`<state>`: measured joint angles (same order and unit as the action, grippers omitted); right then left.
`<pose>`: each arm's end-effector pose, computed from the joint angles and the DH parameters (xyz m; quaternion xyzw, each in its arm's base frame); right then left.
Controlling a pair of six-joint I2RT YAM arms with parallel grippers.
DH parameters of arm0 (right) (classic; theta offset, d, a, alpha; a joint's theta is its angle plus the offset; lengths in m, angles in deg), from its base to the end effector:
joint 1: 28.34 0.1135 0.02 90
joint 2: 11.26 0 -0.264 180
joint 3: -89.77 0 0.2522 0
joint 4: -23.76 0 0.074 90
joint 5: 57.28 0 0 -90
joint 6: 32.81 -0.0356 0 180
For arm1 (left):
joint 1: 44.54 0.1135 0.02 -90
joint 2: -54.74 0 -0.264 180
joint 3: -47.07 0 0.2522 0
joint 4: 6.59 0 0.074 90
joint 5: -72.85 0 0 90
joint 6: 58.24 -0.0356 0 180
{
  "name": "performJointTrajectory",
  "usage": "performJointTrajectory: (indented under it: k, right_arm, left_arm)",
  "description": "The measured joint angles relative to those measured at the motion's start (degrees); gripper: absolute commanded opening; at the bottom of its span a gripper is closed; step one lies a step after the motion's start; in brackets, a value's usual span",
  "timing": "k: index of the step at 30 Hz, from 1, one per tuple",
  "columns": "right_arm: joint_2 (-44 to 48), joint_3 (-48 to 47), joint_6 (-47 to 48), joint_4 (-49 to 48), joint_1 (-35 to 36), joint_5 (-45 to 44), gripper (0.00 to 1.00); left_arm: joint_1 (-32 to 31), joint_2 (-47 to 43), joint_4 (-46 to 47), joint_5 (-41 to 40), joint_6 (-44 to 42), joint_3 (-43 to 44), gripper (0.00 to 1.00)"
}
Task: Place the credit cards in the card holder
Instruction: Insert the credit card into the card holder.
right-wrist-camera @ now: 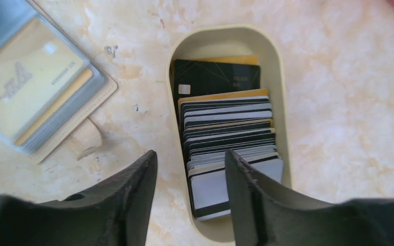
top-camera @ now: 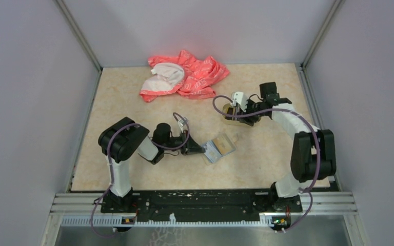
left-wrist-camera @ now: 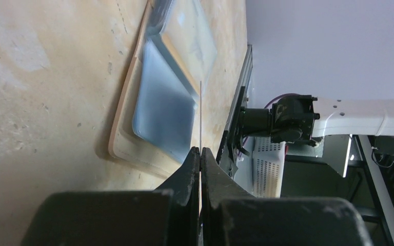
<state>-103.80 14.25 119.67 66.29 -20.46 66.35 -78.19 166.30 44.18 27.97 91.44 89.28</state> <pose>0.3196 0.0641 0.2141 -0.5942 0.7112 0.1327 0.3514 0.2357 -0.1872 0.0914 0.0493 0.7810 -0.6058 0.1433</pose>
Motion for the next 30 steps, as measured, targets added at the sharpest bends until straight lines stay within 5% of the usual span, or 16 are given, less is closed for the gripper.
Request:
performJointTrajectory:
  k: [10,15,30]
  right_arm:
    - [14.0,7.8,-1.7,2.1,3.7,9.1,0.56]
    - [12.6,15.9,-5.1,0.4,8.7,7.0,0.53]
    - [5.2,16.4,-9.6,-2.2,9.9,-1.0,0.54]
  left_arm:
    - [0.0,3.7,8.8,-1.6,4.8,-1.6,0.00]
    - [0.0,3.7,9.7,-2.2,5.3,-1.6,0.00]
    - [0.0,4.2,7.8,-4.1,5.8,-1.6,0.00]
